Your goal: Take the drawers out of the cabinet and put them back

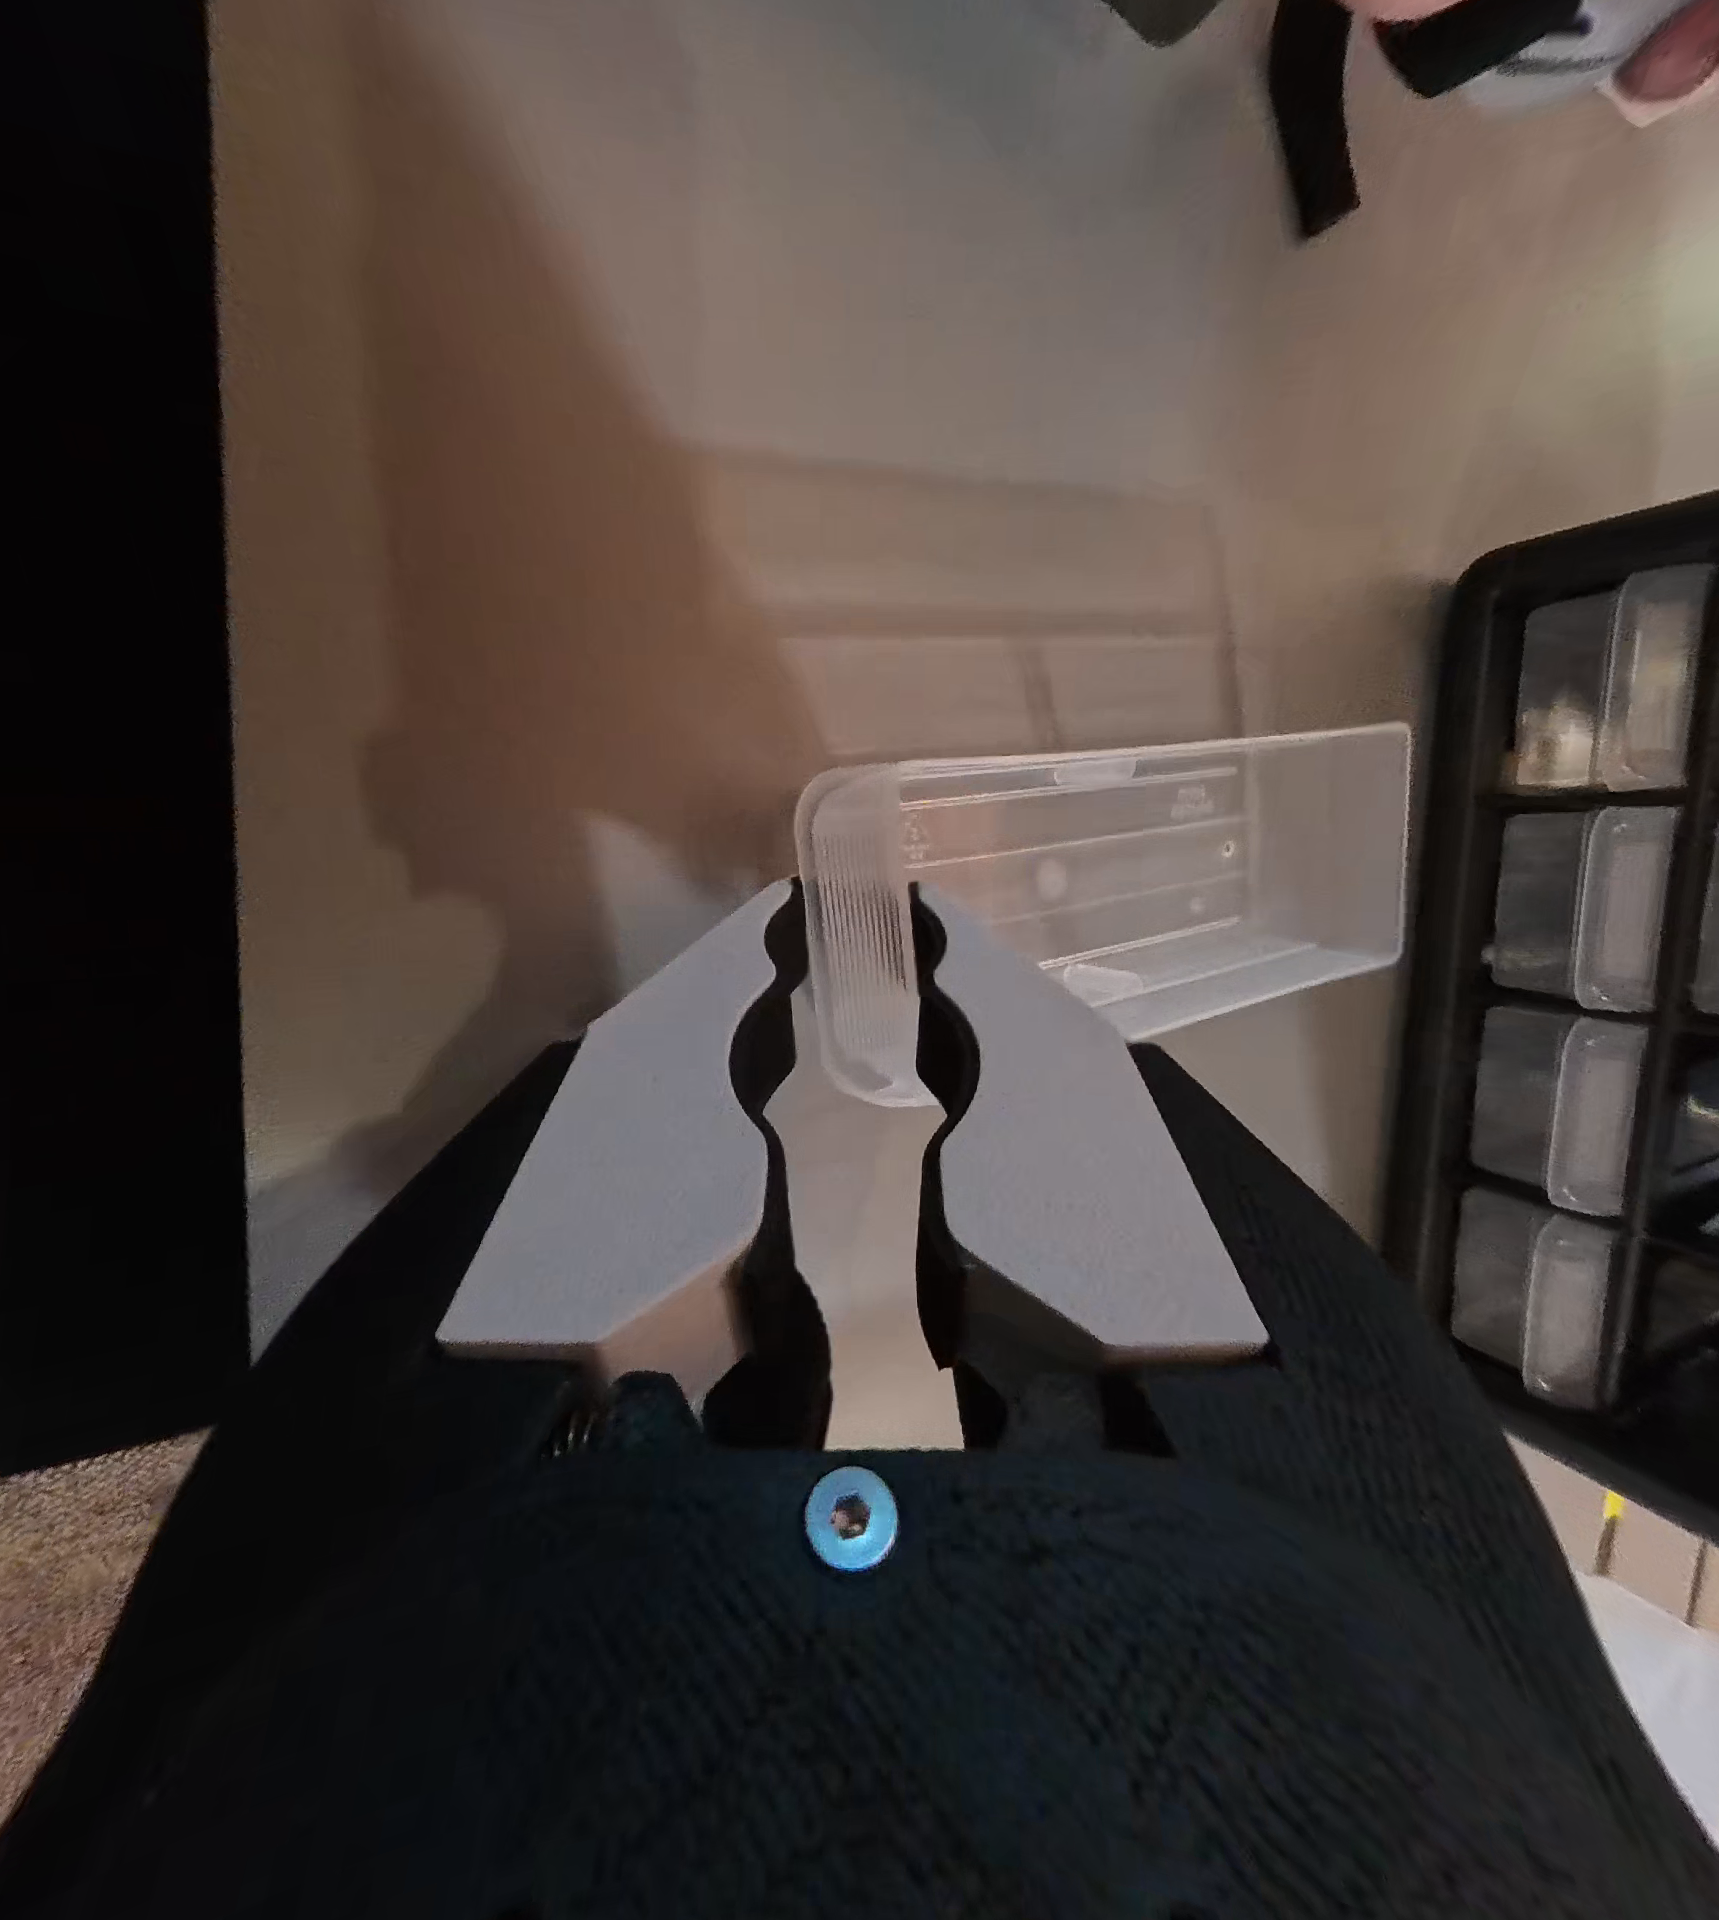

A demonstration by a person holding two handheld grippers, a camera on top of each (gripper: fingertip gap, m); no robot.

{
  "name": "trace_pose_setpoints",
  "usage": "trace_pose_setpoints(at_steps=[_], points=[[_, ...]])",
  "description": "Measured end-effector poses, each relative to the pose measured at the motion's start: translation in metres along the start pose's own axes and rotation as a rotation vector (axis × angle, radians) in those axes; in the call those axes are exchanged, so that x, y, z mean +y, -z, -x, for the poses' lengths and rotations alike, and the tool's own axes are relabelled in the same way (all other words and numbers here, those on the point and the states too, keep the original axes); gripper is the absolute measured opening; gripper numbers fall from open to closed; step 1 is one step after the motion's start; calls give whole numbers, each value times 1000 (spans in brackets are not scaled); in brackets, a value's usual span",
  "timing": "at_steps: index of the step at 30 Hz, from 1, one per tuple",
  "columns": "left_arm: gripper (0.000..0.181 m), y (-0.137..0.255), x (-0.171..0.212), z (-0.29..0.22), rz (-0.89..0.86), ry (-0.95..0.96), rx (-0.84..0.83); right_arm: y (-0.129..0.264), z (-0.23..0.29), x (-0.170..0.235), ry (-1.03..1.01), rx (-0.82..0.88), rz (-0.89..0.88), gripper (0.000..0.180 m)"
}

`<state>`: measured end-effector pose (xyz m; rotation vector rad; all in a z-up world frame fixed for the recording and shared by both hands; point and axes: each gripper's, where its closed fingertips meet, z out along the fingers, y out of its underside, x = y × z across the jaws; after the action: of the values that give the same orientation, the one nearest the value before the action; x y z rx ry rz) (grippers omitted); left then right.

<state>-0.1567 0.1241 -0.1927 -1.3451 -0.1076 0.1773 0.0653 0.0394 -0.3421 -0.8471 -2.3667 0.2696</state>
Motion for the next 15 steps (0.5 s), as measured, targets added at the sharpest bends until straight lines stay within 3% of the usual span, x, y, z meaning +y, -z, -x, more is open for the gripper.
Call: trace_pose_setpoints(at_steps=[1, 9, 15], points=[[66, 1, -3, 1, -13, -17, -16, 1, -2, 1, 1, 7, 7, 16], [48, -1, -6, -16, 1, -110, 2, 32, -46, 16, -33, 154, -4, 16], [32, -5, 9, -19, 51, -91, 27, 39, -75, 31, -61, 138, 0, 16]])
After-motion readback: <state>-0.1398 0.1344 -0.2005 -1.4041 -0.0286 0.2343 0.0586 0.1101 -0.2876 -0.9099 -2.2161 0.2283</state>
